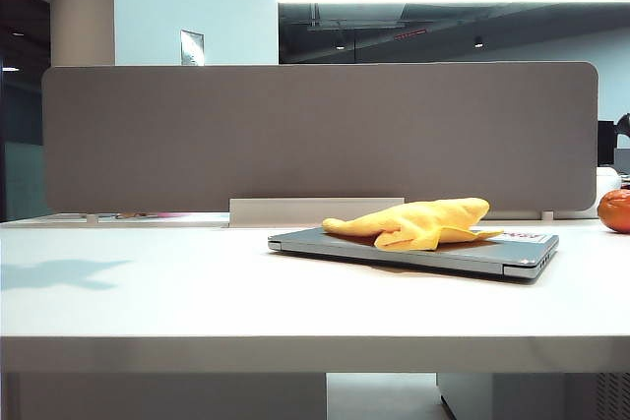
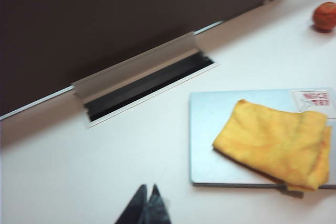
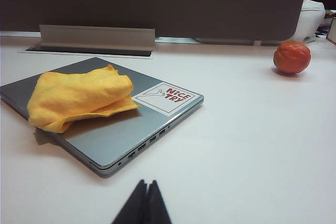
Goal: Pick up the yellow rag and put it over the laptop.
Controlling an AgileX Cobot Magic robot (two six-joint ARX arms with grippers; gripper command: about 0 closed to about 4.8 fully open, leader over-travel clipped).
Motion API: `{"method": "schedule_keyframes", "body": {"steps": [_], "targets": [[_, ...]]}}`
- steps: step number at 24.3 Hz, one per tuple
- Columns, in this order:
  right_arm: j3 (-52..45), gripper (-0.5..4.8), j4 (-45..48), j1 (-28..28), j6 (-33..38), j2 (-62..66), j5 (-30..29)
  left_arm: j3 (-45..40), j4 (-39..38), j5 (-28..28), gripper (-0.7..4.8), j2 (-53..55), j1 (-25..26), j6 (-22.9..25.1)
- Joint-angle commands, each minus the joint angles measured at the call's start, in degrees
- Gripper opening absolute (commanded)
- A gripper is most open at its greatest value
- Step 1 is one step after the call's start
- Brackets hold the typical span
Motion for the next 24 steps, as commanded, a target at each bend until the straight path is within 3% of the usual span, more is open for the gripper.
{"method": "schedule_keyframes", "body": {"steps": [1,10,16,24], "targets": [[-0.24,-0.01,0.61,-0.04,-0.17,-0.04,3.04,-5.62,2.38,0.59,-0.06,-4.35,1.86,0.42],[-0.24,-0.01,0.59,-0.04,-0.17,-0.04,5.7,-27.04,12.5,0.7,-0.06,-22.4,7.54,0.2],[-0.24,0.0,0.59,-0.02,-0.17,-0.04,5.7,-37.0,14.49,0.22,-0.06,-33.94,8.13,-1.66],[-0.24,0.0,0.59,-0.02,-0.17,-0.07,5.7,-52.89,15.87,-1.01,-0.06,-49.64,8.11,-9.2]]}}
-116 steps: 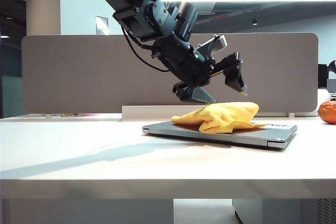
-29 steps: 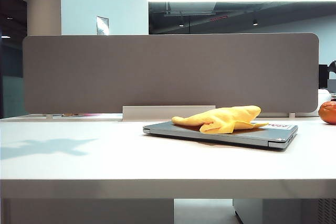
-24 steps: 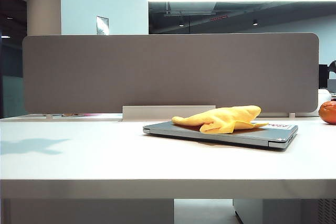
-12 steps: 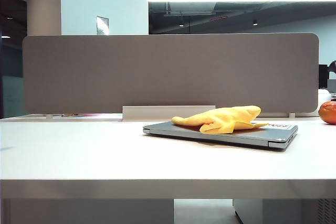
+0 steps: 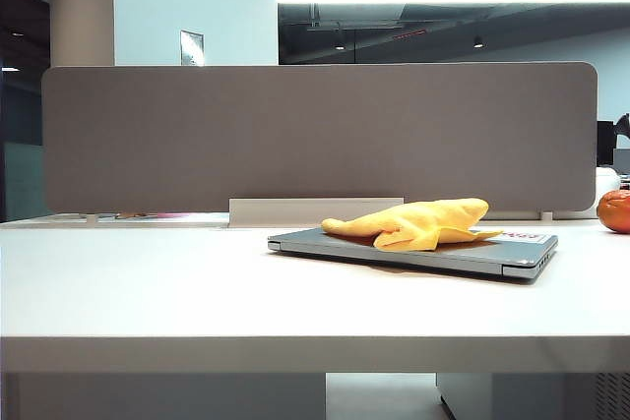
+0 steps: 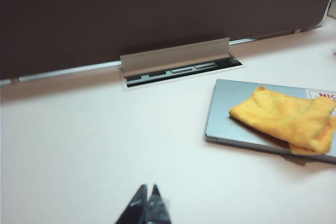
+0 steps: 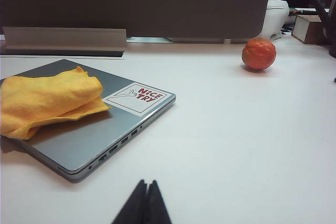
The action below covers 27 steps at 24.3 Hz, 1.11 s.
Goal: Pick up the yellow rag and put it over the laptop.
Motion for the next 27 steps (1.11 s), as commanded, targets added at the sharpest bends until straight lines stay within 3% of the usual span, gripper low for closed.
{"method": "schedule_keyframes", "body": {"steps": [1,4,10,15,17,20,24,27], "targets": [[-0.24,0.0,0.59,-0.02,-0.17,-0.07,0.09,-5.29,0.59,-0.24,-0.06,-5.51,0.0,-2.67],[-0.24,0.0,0.61,-0.02,-0.17,-0.07,0.09,-10.67,-0.13,0.04,-0.06,-11.78,0.0,-3.13],[-0.24,0.0,0.61,-0.02,-0.17,-0.07,0.09,-11.8,-7.93,0.02,-0.06,-14.43,0.0,-3.08],[-0.24,0.0,0.59,-0.02,-0.17,-0.07,0.09,-11.8,-7.87,0.02,-0.06,-14.45,-0.02,-3.06],[-0.24,0.0,0.59,-0.04,-0.17,-0.07,0.09,-11.89,-7.19,-0.68,-0.06,-14.45,0.0,-0.37],[-0.24,0.0,0.61,-0.04,-0.17,-0.07,0.09,-14.71,-0.17,-2.58,-0.06,-14.49,0.68,0.11],[-0.24,0.0,0.59,-0.04,-0.17,-0.07,0.09,-24.52,16.44,-2.36,-0.06,-15.1,5.51,-1.4],[-0.24,0.0,0.61,-0.04,-0.17,-0.07,0.09,-30.51,22.91,-2.45,-0.05,-17.97,7.3,-1.62]]}}
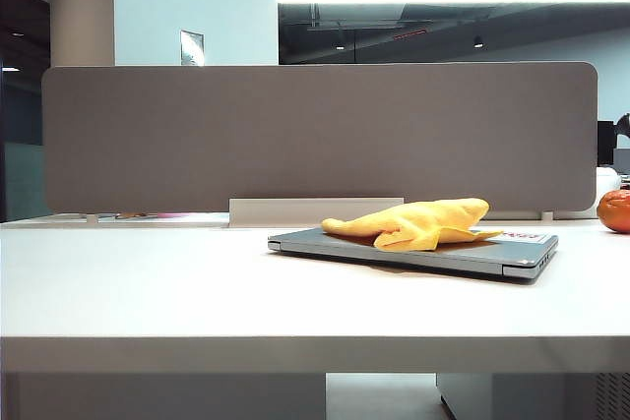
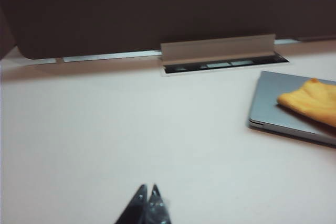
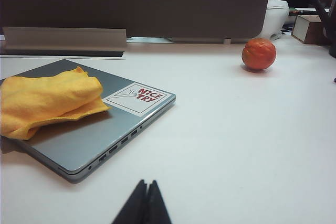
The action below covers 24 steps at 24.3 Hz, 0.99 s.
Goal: Pick up the yellow rag and put it over the laptop.
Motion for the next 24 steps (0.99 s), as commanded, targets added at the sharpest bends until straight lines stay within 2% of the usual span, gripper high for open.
{"method": "schedule_keyframes", "body": {"steps": [1,4,11,16,24], "targets": [[-0.24,0.0,0.59,-0.04,-0.17,-0.07,0.09,-5.6,8.22,-0.09,-0.05,-3.52,1.7,-0.44],[-0.24,0.0,0.59,-0.04,-0.17,-0.07,0.09,-10.82,11.37,-0.42,-0.05,-8.46,2.4,-0.42],[-0.24,0.0,0.59,-0.04,-0.17,-0.07,0.09,-16.17,11.89,-0.44,-0.05,-15.3,2.4,-0.44],[-0.24,0.0,0.59,-0.04,-0.17,-0.07,0.09,-18.03,10.88,-0.5,-0.05,-17.55,2.4,-0.42],[-0.24,0.0,0.63,-0.02,-0.17,-0.09,0.09,-18.03,9.64,-3.82,-0.05,-19.63,3.43,-0.44]]}}
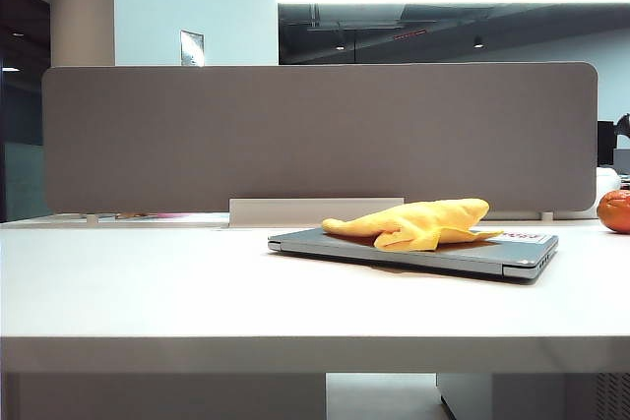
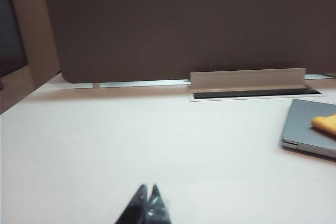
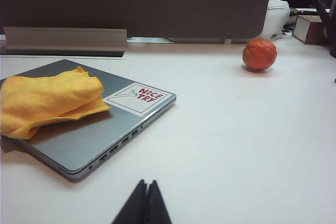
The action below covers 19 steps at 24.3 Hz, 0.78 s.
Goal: Pick up the yellow rag and put it over the laptop.
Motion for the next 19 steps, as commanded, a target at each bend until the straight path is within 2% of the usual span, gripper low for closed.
{"method": "schedule_keyframes", "body": {"steps": [1,5,19], "targets": [[-0.24,0.0,0.57,-0.02,-0.17,-0.07,0.11,0.15,0.31,-0.46,-0.05,0.07,1.22,-0.28],[-0.24,0.0,0.55,-0.02,-0.17,-0.09,0.11,0.15,0.24,0.83,-0.05,0.07,4.28,-3.23],[-0.24,0.0,0.55,0.07,-0.17,-0.09,0.11,0.15,-1.38,0.85,-0.05,0.07,4.04,-3.23]]}}
